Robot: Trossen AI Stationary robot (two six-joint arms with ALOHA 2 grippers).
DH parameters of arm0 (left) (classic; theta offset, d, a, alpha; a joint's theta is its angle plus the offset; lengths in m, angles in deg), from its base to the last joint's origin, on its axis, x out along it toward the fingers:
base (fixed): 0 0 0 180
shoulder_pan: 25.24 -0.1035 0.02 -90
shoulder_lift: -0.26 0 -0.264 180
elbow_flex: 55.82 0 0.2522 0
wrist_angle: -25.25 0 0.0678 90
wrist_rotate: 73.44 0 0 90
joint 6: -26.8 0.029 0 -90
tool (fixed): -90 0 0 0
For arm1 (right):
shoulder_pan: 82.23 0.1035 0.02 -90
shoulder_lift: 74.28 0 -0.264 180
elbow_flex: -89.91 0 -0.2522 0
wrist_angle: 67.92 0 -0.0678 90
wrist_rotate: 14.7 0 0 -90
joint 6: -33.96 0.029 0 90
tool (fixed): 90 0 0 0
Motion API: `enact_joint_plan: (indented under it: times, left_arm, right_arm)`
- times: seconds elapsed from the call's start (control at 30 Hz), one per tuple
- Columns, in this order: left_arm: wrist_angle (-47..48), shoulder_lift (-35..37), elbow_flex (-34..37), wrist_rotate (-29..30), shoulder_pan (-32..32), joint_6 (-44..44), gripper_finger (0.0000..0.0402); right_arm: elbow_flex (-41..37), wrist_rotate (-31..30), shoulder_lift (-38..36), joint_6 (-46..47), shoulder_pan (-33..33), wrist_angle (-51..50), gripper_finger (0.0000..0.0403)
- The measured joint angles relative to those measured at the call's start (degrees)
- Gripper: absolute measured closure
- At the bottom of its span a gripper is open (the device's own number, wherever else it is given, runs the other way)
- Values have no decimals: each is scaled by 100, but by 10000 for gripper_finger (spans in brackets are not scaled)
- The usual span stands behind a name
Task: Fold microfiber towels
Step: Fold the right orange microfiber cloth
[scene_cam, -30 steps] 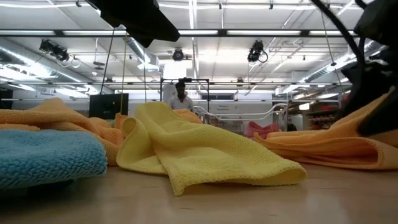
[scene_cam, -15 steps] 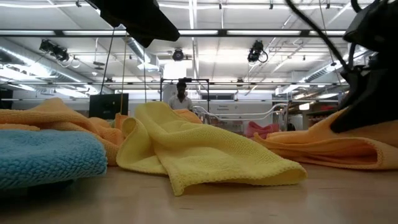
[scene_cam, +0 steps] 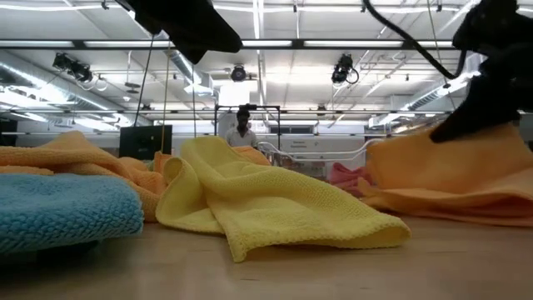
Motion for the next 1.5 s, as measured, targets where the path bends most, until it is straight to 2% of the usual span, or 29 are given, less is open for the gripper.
enact_joint_plan:
  times: [0.2,0.33,0.47,0.6,0.73,0.93,1.03,1.17,1.27,1.5]
  left_arm:
    - [-124,4,0,-1,0,4,361]
    - [-157,4,0,-34,0,2,356]
    - [-169,4,0,-104,2,11,358]
    - [-235,-23,0,-89,-3,181,363]
    - [-1046,-476,0,76,-51,547,353]
    - [-2908,-1461,3,75,-450,916,273]
    - [-3553,-1936,-88,-238,-741,955,229]
    - [-3556,-2616,-697,-687,-1006,1205,187]
    - [-3348,-3077,-1272,-784,-1115,1488,168]
    - [-2388,-3491,-2250,-786,-1174,2056,144]
  right_arm:
    - [0,163,104,1475,7,-552,389]
    - [0,169,96,1956,11,-652,388]
    - [0,171,1,1986,11,-644,387]
    - [-2,255,-223,1416,19,-529,391]
    - [-2,155,-441,494,139,-111,394]
    - [-2,212,-492,-233,239,249,395]
    - [-2,281,-429,-651,303,457,396]
    - [-2,354,-289,-1348,385,807,396]
    - [-2,481,-182,-1848,396,1042,396]
    - [-2,637,-135,-1870,365,1040,397]
